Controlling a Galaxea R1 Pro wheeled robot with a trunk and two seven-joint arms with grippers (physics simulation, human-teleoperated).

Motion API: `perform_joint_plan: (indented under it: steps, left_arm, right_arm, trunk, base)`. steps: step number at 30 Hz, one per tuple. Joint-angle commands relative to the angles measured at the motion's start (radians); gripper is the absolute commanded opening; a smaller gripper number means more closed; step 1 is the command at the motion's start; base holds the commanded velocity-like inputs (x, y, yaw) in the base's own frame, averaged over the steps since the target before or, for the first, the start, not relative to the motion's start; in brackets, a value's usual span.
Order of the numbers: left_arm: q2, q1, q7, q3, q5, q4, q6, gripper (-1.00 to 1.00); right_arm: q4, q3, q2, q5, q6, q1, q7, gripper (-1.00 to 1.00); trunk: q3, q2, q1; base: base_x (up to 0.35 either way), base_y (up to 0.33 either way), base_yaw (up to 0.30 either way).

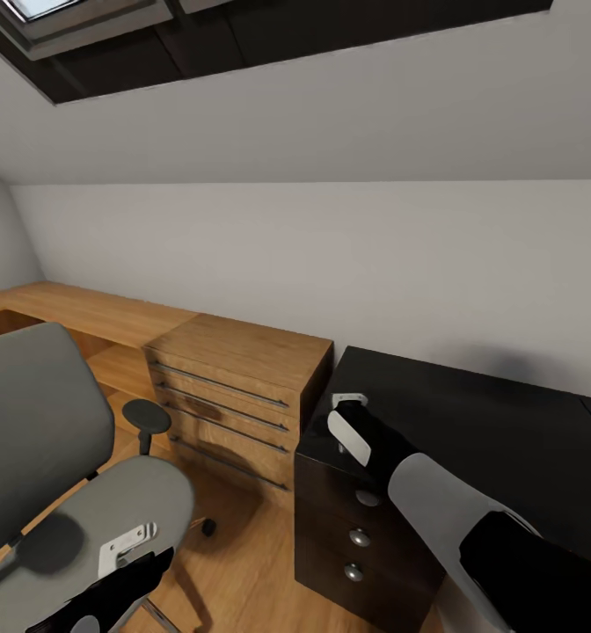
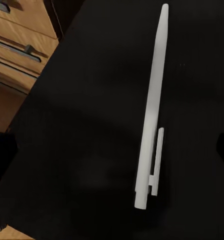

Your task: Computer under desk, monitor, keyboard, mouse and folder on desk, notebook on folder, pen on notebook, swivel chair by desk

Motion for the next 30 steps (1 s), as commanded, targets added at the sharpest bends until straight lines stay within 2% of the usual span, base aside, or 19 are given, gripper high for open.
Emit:
perform_joint_plan:
  steps: [1, 7, 9, 15, 21, 30]
  left_arm:
    - [0.0, 0.0, 0.008, 0.0, 0.011, -0.002, 0.003, 1.0]
    - [0.0, 0.0, 0.008, -0.002, 0.012, -0.002, 0.003, 1.0]
    - [-0.001, 0.0, 0.008, -0.002, 0.012, -0.002, 0.003, 1.0]
    - [-0.001, 0.0, 0.008, -0.002, 0.012, -0.002, 0.003, 1.0]
    - [-0.001, 0.0, 0.008, -0.002, 0.012, -0.002, 0.003, 1.0]
    - [-0.001, 0.0, 0.005, -0.004, 0.013, -0.002, 0.004, 1.0]
  right_arm:
    - [-0.001, 0.007, -0.004, -0.011, 0.0, -0.001, -0.016, 1.0]
    - [-0.001, 0.007, -0.011, -0.009, -0.004, -0.001, -0.033, 1.0]
    - [0.0, 0.009, -0.011, 0.021, -0.006, -0.001, -0.036, 1.0]
    - [0.002, 0.009, -0.011, 0.068, -0.008, -0.001, -0.038, 1.0]
    - [0.004, 0.009, -0.012, 0.08, -0.008, -0.001, -0.038, 1.0]
    - [0.038, 0.008, -0.011, 0.083, -0.018, 0.0, -0.038, 1.0]
  trunk:
    - [-0.001, -0.001, 0.0]
    - [-0.001, -0.001, 0.0]
    - [-0.001, -0.001, 0.0]
    - [-0.001, -0.001, 0.0]
    - [-0.001, -0.001, 0.0]
    - [-0.001, -0.001, 0.0]
  base:
    - [0.0, 0.0, 0.0]
    - [0.0, 0.0, 0.0]
    - [0.0, 0.0, 0.0]
    - [0.0, 0.0, 0.0]
    - [0.01, 0.0, 0.0]
    - [0.141, 0.0, 0.0]
